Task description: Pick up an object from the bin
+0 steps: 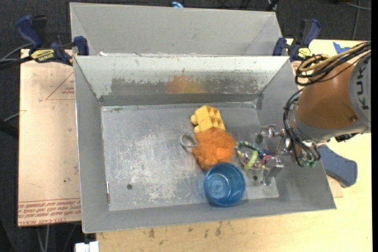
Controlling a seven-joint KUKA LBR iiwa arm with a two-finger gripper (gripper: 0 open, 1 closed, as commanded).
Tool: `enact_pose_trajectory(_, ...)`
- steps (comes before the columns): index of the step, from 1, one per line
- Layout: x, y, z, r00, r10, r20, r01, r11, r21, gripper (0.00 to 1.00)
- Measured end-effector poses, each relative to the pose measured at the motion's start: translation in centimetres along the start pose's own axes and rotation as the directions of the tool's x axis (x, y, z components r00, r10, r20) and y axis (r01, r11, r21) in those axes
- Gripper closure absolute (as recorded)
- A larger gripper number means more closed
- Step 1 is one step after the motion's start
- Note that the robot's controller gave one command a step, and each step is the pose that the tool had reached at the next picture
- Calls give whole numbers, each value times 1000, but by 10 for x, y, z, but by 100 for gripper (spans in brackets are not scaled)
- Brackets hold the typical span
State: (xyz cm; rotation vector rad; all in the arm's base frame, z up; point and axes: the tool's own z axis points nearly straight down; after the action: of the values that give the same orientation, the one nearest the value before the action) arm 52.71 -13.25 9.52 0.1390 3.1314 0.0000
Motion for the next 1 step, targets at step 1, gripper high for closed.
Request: enact_pose_trajectory(1, -14, 15, 23, 1000, 18, 0, -18, 1000, 1, 100)
